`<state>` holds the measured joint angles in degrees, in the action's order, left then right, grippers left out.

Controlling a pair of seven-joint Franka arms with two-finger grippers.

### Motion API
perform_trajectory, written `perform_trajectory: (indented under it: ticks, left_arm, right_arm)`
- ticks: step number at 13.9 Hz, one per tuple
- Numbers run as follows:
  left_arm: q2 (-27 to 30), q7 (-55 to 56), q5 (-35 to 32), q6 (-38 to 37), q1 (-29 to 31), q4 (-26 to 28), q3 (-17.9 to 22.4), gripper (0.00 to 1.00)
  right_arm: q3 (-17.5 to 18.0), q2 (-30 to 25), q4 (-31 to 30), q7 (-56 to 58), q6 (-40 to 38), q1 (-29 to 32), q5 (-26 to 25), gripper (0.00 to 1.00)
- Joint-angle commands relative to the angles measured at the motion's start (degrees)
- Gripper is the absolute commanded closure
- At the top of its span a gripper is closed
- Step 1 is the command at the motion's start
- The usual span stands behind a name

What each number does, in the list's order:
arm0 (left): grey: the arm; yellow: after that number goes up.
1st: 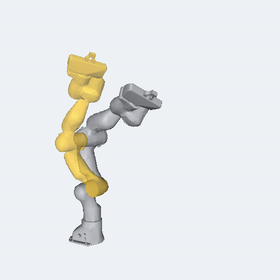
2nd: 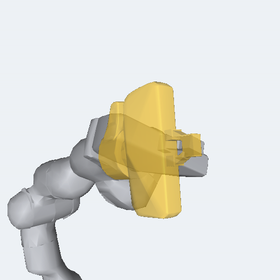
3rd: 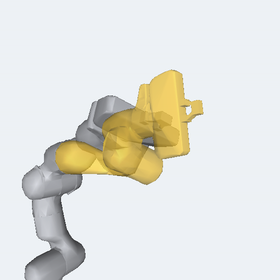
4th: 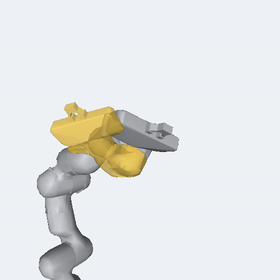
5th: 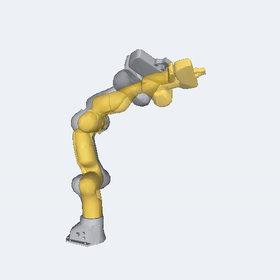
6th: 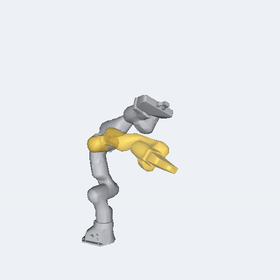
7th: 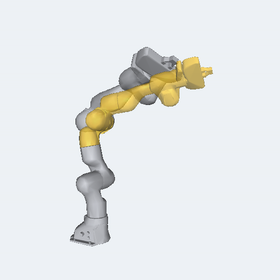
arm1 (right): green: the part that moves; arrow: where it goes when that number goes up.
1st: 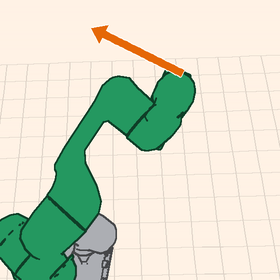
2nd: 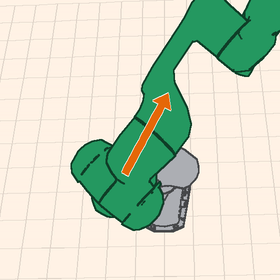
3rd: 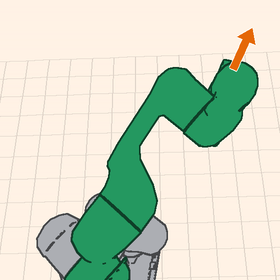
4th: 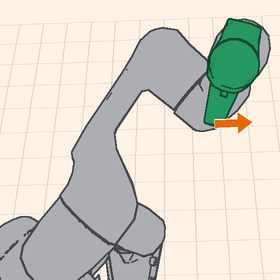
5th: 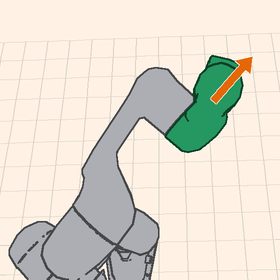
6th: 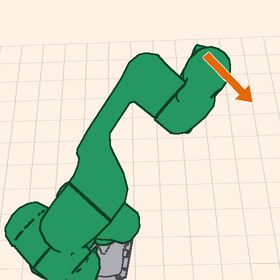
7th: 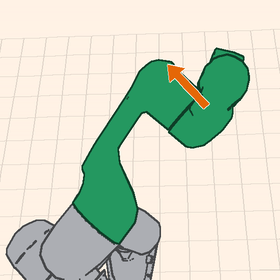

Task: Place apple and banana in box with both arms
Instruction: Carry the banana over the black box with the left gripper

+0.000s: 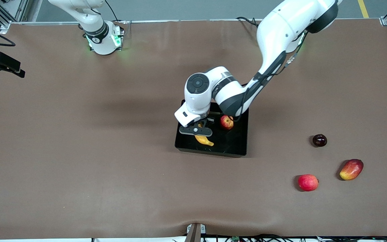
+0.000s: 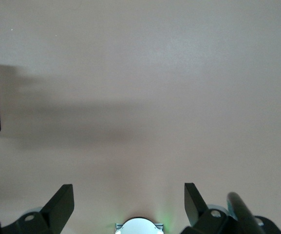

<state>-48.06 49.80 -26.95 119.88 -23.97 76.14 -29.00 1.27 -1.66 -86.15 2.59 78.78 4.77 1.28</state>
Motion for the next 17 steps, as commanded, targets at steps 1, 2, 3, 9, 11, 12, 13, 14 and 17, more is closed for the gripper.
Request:
perform_trajectory:
  ticks: [1, 2, 3, 9, 11, 12, 13, 14, 17]
  left_arm:
    - [-2.8, -0.5, 0.9, 0.3, -0.9, -2.2, 0.8, 1.0]
    - [-3.4, -0.7, 0.8, 1.1, -0.8, -2.1, 1.1, 1.0]
    - [-4.1, -0.8, 0.6, 1.5, -0.9, -2.1, 1.5, 1.0]
    - [-6.3, -0.2, 0.5, 3.1, -1.2, -1.5, 1.7, 0.48]
    - [-5.6, 0.5, 0.0, 3.0, -1.3, -1.4, 2.1, 0.0]
    - [-4.9, 0.6, 0.0, 2.6, -1.2, -1.4, 2.3, 0.0]
    - [-3.5, 0.4, 0.0, 1.9, -0.8, -1.4, 2.4, 0.0]
    - [-1.7, 0.2, -0.1, 0.7, -0.1, -1.4, 2.4, 0.0]
    - [6.0, 0.0, -0.4, -3.7, 5.5, -1.3, 2.3, 0.0]
  right_arm:
    - [0.6, 0.0, 0.2, 0.6, -0.4, 1.1, 1.2, 0.0]
    - [0.6, 0.0, 0.2, 0.6, -0.4, 1.1, 1.2, 0.0]
    - [0.6, 0.0, 0.3, 0.5, -0.4, 1.1, 1.2, 0.0]
    - [0.6, 0.1, 0.3, 0.7, -0.3, 1.5, 1.9, 0.0]
    - [0.6, 0.2, 0.3, 0.7, -0.4, 1.4, 2.3, 0.0]
    - [0.5, 0.1, 0.3, 0.7, -0.6, 1.6, 2.3, 0.0]
    - [0.6, 0.1, 0.2, 0.8, -0.6, 2.4, 2.3, 0.0]
    - [0.6, 0.2, 0.3, 0.8, -0.6, 2.8, 2.4, 0.0]
    - [0.6, 0.3, 0.2, 0.8, -0.5, 2.7, 2.5, 0.0]
